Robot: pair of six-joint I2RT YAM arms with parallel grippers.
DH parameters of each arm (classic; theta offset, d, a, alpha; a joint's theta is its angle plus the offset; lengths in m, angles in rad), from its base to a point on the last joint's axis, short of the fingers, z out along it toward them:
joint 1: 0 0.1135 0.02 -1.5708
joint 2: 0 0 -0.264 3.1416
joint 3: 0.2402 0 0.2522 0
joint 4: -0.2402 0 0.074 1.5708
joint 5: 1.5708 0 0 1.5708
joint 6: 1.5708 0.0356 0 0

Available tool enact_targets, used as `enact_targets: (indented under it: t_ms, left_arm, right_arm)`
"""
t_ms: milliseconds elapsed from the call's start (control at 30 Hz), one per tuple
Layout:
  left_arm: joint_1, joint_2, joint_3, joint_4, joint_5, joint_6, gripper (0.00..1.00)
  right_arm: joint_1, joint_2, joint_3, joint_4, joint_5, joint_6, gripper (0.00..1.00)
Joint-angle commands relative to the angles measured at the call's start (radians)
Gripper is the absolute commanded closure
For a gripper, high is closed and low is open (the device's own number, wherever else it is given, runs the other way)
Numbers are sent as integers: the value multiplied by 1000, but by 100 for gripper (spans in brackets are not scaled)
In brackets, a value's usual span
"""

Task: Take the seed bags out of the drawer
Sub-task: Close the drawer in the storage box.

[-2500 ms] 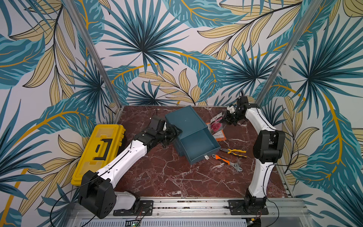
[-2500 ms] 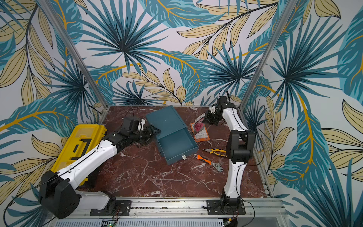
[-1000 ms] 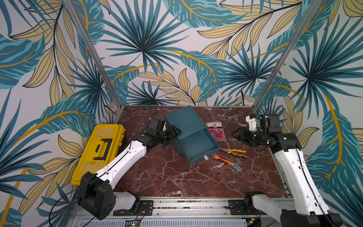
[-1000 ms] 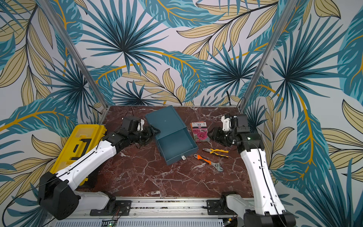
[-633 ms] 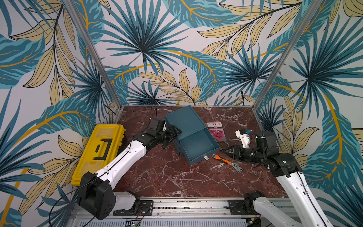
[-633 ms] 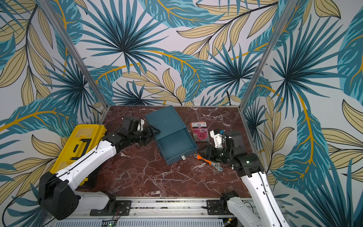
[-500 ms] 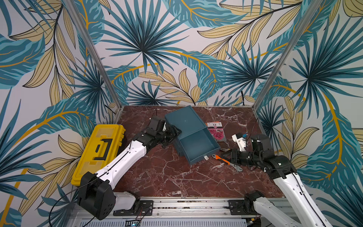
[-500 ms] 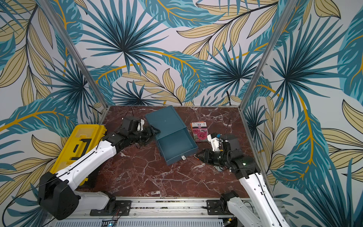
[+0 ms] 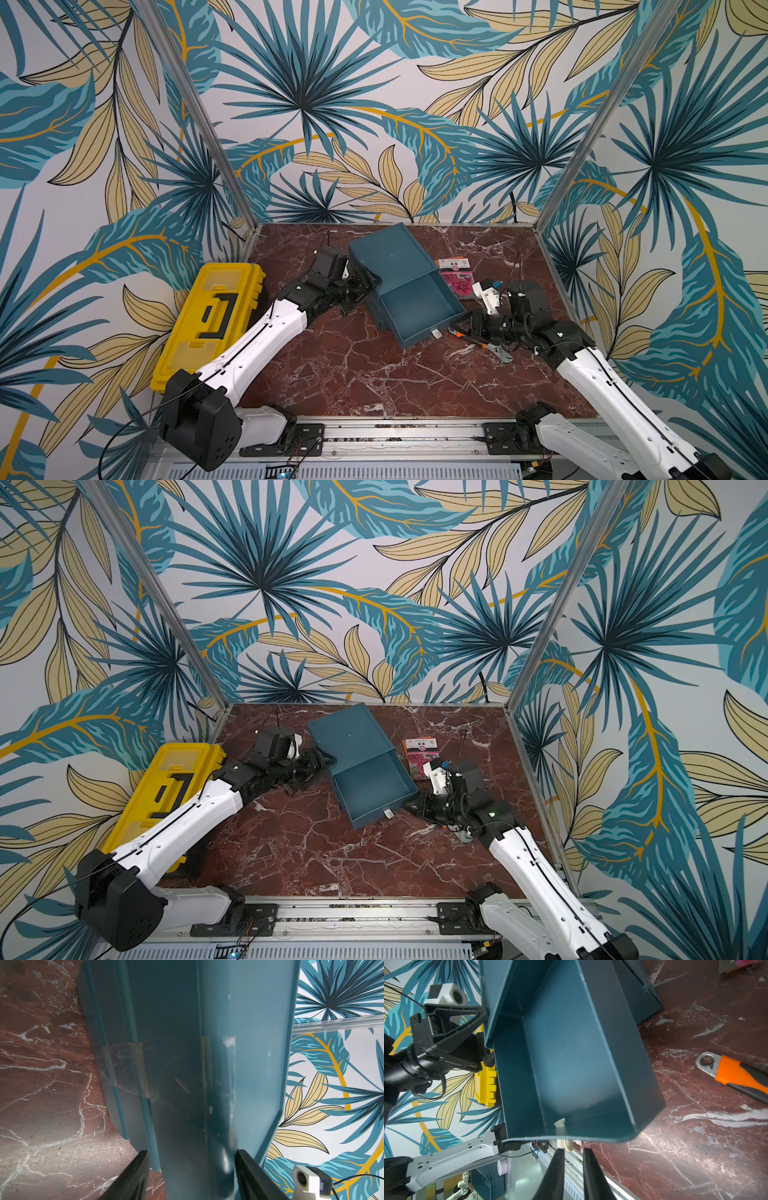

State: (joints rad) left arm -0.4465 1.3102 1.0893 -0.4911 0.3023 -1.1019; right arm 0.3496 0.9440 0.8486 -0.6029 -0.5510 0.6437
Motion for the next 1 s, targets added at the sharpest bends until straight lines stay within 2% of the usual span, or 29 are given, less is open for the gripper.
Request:
enact_targets:
  t_ms: [0, 567, 967]
  left_arm:
    - [2, -3, -31, -75, -21, 0, 31]
    - [1, 9, -19, -73, -14, 3, 32]
    - [2, 20, -9, -77, -8, 8, 31]
  right_arm:
    - [9, 23, -4, 61, 22, 10, 80]
    - [24, 199, 81, 241, 34, 82, 84]
    - [87, 389, 171, 375, 85, 150, 89]
